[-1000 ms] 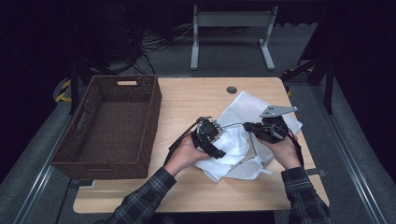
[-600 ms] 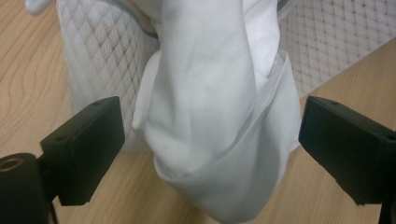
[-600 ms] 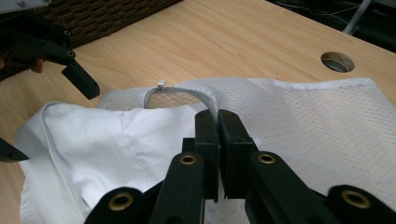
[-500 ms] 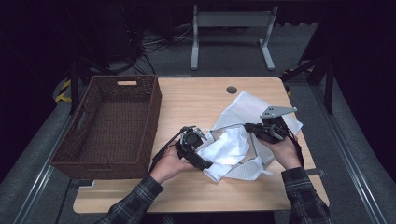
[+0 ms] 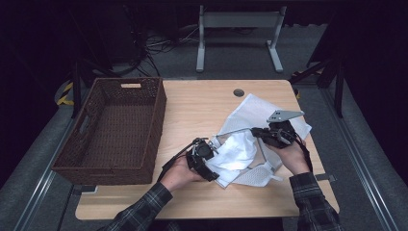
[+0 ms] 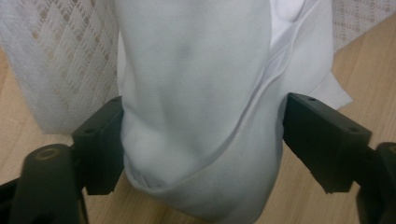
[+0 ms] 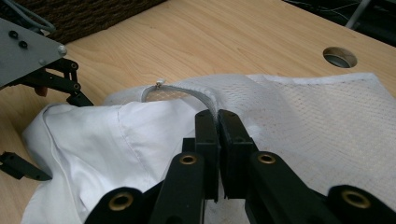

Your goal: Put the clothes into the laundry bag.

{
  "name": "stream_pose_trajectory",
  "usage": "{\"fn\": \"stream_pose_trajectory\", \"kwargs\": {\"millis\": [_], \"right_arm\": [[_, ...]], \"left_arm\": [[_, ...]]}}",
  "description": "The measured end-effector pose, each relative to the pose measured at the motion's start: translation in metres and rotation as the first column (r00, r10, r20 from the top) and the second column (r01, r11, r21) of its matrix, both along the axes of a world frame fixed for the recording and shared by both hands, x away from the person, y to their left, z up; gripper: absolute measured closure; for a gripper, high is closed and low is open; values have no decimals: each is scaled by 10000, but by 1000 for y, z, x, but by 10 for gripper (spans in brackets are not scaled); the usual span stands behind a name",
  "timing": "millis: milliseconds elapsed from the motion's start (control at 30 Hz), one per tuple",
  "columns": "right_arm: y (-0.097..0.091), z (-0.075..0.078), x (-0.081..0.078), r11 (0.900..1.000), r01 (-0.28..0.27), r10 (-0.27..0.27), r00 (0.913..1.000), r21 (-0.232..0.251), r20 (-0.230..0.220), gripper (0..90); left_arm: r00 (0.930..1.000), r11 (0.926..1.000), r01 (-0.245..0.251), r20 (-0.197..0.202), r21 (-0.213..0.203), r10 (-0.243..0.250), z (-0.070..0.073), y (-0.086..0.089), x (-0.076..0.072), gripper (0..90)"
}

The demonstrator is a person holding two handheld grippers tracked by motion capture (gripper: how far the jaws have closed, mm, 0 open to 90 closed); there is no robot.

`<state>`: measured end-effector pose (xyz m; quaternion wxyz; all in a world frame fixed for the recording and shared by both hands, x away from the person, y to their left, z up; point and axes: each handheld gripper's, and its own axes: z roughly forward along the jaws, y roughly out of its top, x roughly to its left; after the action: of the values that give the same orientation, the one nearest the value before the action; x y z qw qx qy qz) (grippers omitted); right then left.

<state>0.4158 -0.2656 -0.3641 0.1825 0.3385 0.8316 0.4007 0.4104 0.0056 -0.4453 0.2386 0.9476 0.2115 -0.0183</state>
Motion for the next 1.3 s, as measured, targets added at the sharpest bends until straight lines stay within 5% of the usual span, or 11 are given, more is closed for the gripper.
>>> {"fn": "stream_pose_trajectory", "kwargs": {"millis": [333, 667, 1133, 1300], "right_arm": [[0, 0, 0, 10000, 17, -17, 10000, -2, 6, 877], [-2, 0, 0, 10000, 35, -35, 10000, -9, 0, 877], [8, -1, -1, 9997, -202, 202, 9998, -133, -37, 878], [13, -1, -2, 9992, -351, 350, 9994, -184, -52, 878]], "left_arm": [[9999, 9999, 51, -109, -95, -52, 5, 3, -1, 524], [9996, 9994, 75, -279, -325, -85, 16, 7, -1, 740], [9997, 9898, 88, -208, -1419, -119, 36, 6, 1, 763], [9998, 9896, 141, -137, -1430, -162, 38, -4, 3, 763]]}}
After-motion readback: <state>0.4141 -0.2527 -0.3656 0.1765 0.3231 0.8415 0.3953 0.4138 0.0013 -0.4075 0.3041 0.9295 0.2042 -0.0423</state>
